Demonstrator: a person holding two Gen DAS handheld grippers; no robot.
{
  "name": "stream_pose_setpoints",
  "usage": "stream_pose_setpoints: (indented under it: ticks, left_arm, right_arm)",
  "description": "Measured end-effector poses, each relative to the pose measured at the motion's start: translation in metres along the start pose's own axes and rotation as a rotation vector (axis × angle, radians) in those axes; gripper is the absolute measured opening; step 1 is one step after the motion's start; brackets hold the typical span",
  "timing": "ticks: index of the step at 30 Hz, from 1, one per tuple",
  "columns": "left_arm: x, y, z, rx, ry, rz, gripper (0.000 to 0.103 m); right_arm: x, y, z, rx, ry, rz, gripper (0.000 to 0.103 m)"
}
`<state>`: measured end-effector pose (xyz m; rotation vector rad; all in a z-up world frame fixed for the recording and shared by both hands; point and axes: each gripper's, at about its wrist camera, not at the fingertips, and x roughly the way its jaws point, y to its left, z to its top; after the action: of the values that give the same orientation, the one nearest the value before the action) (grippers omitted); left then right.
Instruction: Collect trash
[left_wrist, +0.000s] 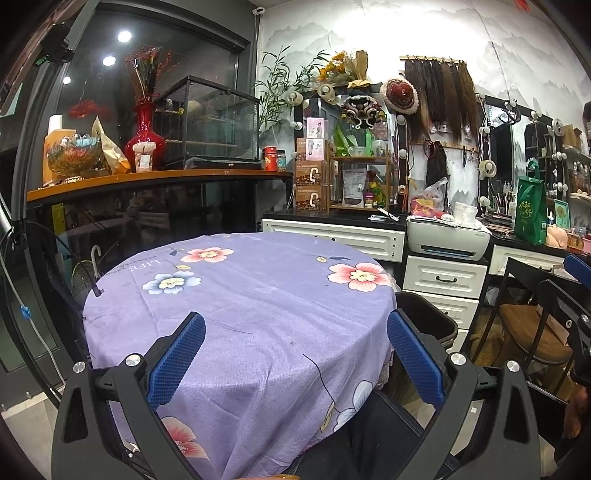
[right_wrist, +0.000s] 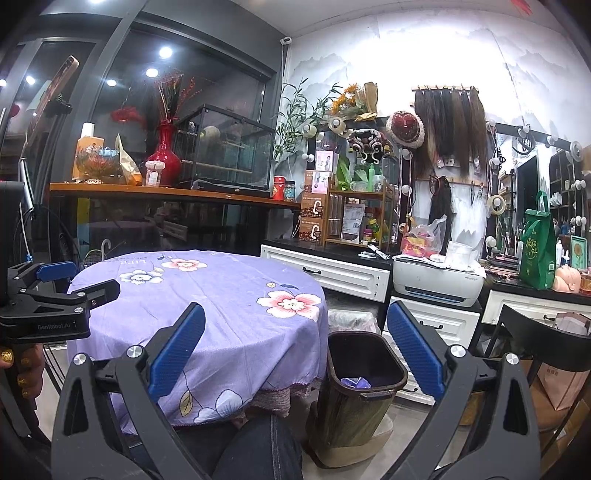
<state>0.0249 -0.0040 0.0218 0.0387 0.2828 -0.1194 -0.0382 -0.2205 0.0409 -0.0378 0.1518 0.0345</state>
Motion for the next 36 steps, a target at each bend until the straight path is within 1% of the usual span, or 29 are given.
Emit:
stream_pose_setpoints:
  ticks: [28, 36]
  left_arm:
    - [0.0008, -0.0004, 0.0011, 0.004, -0.001, -0.005, 0.098]
    - [0.001, 0.0005, 0.0027, 0.001, -0.001, 0.003, 0.098]
  right_arm:
    - [0.0015, -0.0068, 0.0008, -0.004, 0.011, 0.01, 0.097]
    - [0.0016, -0.0069, 0.0009, -0.003, 0.011, 0.01, 0.097]
